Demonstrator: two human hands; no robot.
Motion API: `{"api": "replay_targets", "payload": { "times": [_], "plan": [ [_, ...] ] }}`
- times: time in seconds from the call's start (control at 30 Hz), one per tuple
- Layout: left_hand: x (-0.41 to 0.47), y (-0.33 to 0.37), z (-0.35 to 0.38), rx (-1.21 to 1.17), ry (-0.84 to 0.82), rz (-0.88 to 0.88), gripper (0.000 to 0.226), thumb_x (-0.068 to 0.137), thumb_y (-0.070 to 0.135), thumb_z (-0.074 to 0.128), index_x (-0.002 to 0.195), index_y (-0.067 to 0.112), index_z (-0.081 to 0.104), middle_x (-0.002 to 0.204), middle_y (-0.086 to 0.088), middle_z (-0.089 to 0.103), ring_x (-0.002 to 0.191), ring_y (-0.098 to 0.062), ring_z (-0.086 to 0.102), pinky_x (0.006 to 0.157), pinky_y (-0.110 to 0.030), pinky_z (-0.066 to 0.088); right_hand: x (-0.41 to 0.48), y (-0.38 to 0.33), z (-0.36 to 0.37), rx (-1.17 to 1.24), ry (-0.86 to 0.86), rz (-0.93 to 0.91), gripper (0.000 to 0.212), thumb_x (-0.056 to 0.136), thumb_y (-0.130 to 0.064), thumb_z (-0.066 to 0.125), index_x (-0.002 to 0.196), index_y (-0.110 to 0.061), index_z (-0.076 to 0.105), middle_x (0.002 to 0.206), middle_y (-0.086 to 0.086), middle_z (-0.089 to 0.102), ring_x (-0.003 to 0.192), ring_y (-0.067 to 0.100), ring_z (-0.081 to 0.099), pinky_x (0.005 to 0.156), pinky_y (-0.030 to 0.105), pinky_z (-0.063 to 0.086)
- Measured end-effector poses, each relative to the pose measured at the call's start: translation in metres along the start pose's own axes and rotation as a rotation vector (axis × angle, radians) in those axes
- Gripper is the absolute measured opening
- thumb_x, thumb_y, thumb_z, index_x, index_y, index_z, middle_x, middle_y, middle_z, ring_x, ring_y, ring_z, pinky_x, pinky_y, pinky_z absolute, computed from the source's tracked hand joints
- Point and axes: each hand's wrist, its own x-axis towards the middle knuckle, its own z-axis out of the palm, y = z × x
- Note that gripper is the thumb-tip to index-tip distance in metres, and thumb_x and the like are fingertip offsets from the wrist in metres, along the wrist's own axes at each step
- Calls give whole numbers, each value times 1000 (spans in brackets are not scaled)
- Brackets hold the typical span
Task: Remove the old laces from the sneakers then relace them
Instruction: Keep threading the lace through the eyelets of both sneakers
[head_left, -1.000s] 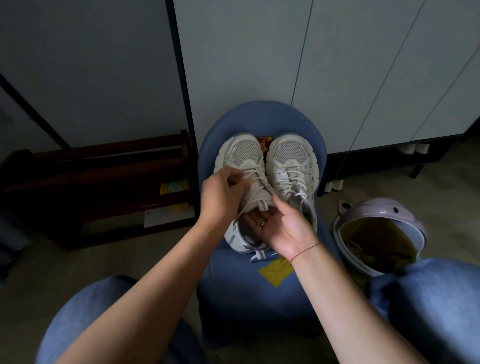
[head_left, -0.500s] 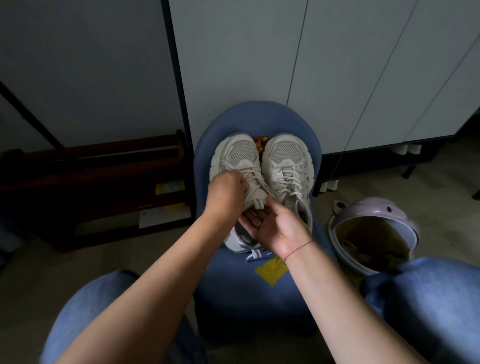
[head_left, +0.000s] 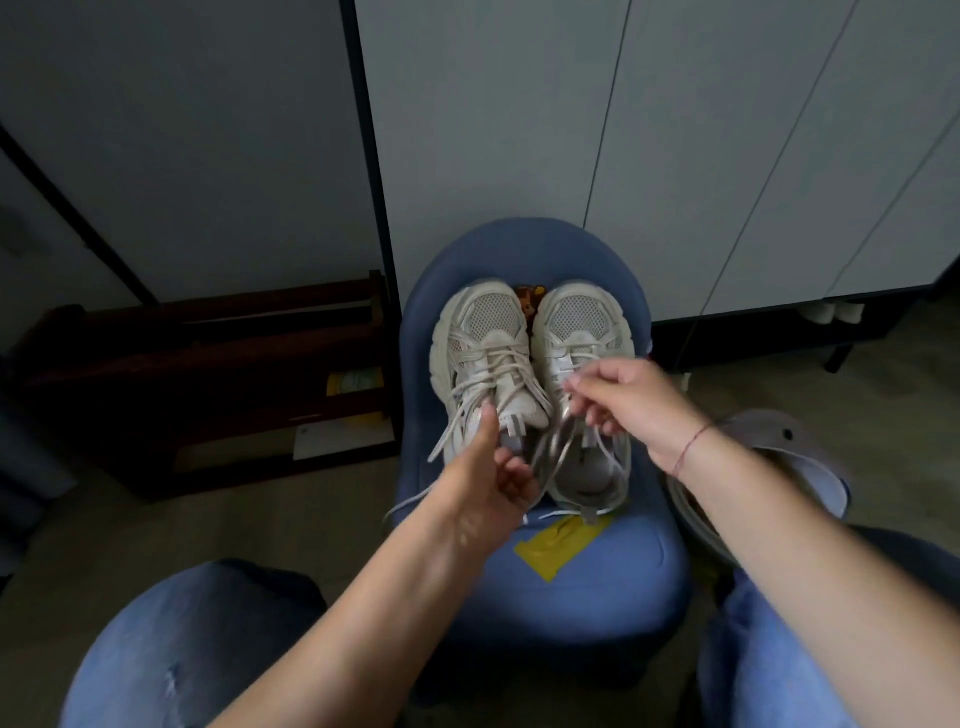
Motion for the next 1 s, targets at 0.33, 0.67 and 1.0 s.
{"api": "replay_targets", "payload": {
  "times": [0.33,0.67,1.0],
  "plan": [
    [27,-1,21,-379,-201,59,56,88,59,55,113,10,65,95,-7,72,92,-15,63,71,-22,54,47,9,10,-451,-10,-394,12,80,-21,74,82,-32,70,80,-14,59,78,7,56,73,23,43],
    [37,-5,15,-313,-219,118,63,79,57,56,121,11,64,114,-7,67,106,-17,60,85,-23,45,55,13,26,-460,25,-446,7,77,-22,76,81,-26,72,82,-15,56,80,5,54,72,11,38],
    [44,-3,13,-386,-164,59,61,73,55,67,120,16,65,101,-5,69,94,-17,62,77,-24,48,62,11,-33,-545,386,-272,12,88,-17,64,90,-8,72,98,10,66,90,23,60,76,22,37]
  ]
}}
